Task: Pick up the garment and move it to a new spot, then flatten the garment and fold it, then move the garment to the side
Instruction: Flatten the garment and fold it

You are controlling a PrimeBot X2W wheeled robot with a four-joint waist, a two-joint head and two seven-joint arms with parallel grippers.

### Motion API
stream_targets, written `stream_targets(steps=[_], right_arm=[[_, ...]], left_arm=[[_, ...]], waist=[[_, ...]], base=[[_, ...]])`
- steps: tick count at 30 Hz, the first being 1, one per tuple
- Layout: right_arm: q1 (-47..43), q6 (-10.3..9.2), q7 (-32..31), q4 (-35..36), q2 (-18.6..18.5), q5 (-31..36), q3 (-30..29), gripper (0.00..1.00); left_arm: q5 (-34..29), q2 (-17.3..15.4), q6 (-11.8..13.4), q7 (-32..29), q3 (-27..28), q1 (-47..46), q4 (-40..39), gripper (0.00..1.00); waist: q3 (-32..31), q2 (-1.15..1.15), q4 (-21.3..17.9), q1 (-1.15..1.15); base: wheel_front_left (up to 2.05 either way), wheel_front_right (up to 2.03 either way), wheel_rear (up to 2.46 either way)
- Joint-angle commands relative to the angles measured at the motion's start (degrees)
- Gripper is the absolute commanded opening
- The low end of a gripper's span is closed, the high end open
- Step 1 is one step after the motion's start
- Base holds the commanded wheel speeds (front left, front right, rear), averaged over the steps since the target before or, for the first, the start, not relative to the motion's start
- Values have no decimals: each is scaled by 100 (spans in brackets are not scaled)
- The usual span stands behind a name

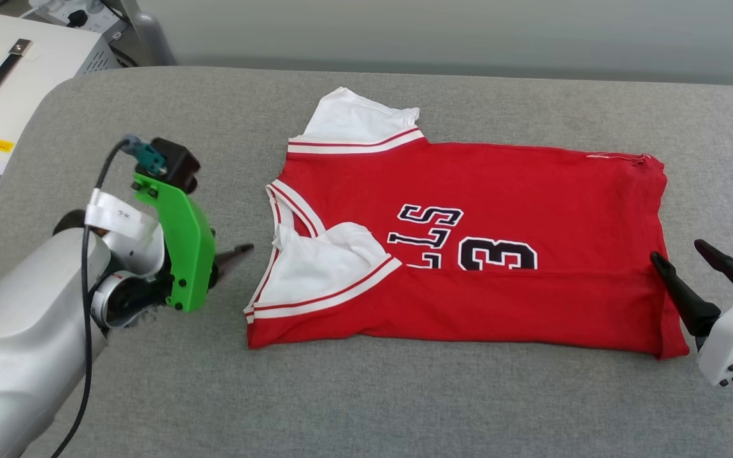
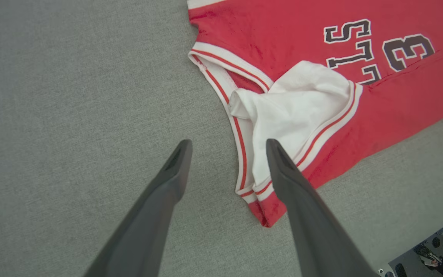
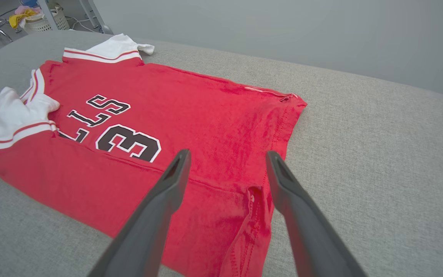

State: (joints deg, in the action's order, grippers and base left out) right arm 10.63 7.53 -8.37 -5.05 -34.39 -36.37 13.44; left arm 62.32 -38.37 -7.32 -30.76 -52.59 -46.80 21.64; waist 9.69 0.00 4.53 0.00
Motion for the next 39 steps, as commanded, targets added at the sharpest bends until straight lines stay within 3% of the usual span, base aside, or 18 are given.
stream_targets(steps=[1, 5, 6, 13, 14, 16, 21, 22, 24, 25, 30, 39], right_arm=[[-38, -4, -25, 36, 29, 62, -22, 100], [32, -4, -77, 60, 63, 77, 18, 100], [184, -4, -105, 56, 102, 85, 119, 100], [581, -4, -38, -127, 101, 63, 402, 100], [599, -4, -32, -139, 78, 57, 395, 100], [633, -4, -23, -139, 32, 59, 379, 100], [725, -4, -206, -20, -226, 13, 323, 100], [789, -4, -580, 114, -521, -116, 307, 100], [814, -4, -956, 220, -742, -272, 345, 100], [840, -4, -1612, 390, -1060, -557, 457, 100], [862, -4, -2888, 475, -1415, -982, 806, 100], [863, -4, -2847, -510, -863, -801, 1220, 100]], left_arm=[[104, -13, -14, -223, -72, -97, -50, 100], [250, 51, 42, -702, -249, -21, -85, 100], [121, 136, 49, -936, -539, 90, 95, 100], [-80, 647, 8, -557, -998, 484, 1155, 100], [-85, 671, 2, -466, -1013, 495, 1194, 43], [-119, 678, -6, -259, -1033, 500, 1226, 0], [-4, 608, -14, 336, -900, 489, 977, 0], [-77, 444, -15, 595, -928, 451, 703, 0], [-75, 346, -15, 706, -918, 440, 534, 0], [-138, 218, -15, 830, -930, 413, 310, 0], [-246, 105, -2, 942, -951, 379, -45, 0], [-451, 112, 72, 1037, -1000, 281, -211, 0]], waist=[[18, 0, -20, 0], [102, 0, -104, 0], [257, 0, -227, 0], [562, 0, -473, 0], [545, 0, -472, 0], [493, 0, -466, 0], [325, 0, -410, 0], [240, 0, -349, 0], [204, 0, -305, 0], [170, 0, -246, 0], [224, 0, -133, 0], [498, 0, -25, 0]], base=[[0, 0, 0], [0, 0, 0], [0, 0, 0], [0, 0, 0], [0, 0, 0], [0, 0, 0], [0, 0, 0], [0, 0, 0], [0, 0, 0], [0, 0, 0], [0, 0, 0], [0, 0, 0]])
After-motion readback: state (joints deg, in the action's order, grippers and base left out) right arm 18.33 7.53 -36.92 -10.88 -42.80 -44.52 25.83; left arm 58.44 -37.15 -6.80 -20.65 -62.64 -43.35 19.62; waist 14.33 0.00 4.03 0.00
